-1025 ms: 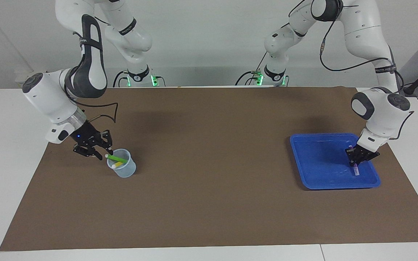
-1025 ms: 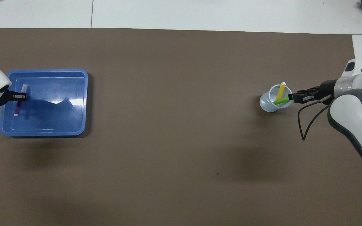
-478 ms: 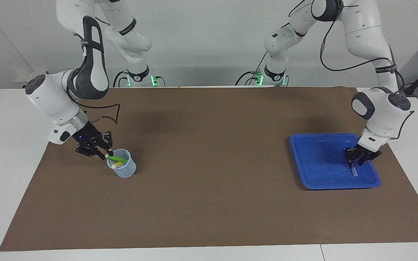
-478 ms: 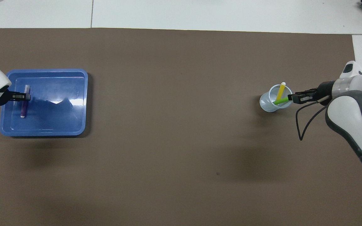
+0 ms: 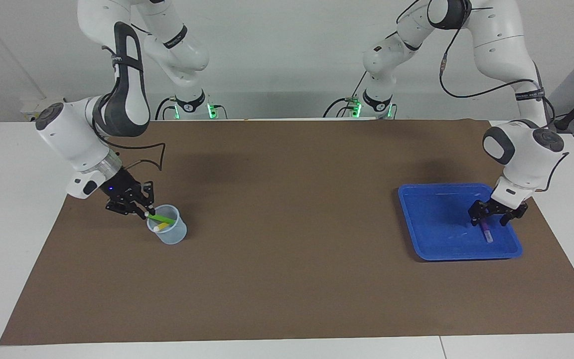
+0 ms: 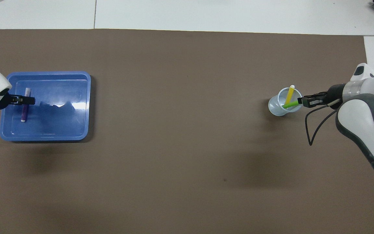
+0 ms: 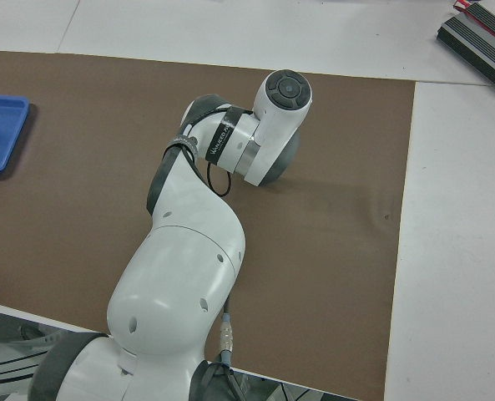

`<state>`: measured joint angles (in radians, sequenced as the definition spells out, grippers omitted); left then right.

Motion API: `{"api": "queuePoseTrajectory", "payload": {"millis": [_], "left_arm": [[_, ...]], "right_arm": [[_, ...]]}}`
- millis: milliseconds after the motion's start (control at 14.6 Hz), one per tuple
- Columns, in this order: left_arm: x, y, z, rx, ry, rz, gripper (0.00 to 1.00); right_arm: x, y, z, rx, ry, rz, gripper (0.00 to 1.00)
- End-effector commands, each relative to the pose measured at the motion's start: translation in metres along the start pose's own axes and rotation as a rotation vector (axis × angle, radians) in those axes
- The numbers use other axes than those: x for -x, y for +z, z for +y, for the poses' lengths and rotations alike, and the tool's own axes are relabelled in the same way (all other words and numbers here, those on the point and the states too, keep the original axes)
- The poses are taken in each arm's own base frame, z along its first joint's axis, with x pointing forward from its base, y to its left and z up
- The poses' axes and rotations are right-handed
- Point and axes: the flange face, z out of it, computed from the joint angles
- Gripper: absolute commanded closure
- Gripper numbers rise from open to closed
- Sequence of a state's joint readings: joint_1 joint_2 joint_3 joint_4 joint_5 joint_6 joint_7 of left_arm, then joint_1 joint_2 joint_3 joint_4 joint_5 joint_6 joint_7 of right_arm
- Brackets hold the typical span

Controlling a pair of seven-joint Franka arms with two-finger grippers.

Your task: Right arm passes pens to left for tray arrangement

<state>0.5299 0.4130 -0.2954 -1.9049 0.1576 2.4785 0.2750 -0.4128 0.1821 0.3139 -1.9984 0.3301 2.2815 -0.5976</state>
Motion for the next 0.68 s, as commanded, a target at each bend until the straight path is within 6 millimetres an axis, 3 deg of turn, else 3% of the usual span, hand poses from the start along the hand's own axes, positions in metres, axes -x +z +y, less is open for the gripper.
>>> {"api": "queuePoseTrajectory", "payload": {"millis": [0,137,273,547,615], "left_arm": [[-0.002,-0.007,-0.001,-0.007,0.002,-0.038,0.00],[-0.013,-0.030,0.005,0.011,0.010,-0.129,0.00],[-0.033,-0.056,0.024,0.015,0.016,-0.160,0.00],[-0.039,-0.082,0.051,0.011,-0.004,-0.184,0.00],[-0.038,-0.100,0.063,0.021,-0.022,-0.200,0.00]], "right_arm": [[0.000,0.002,-0.001,0.016,0.014,0.006,0.83],[0.000,0.002,-0.002,0.015,0.013,0.006,0.92],[0.000,0.002,-0.001,0.016,0.012,0.005,0.97],[-0.001,0.000,-0.001,0.010,0.011,0.000,1.00],[-0.002,-0.003,-0.002,0.013,0.009,0.004,1.00]]}}
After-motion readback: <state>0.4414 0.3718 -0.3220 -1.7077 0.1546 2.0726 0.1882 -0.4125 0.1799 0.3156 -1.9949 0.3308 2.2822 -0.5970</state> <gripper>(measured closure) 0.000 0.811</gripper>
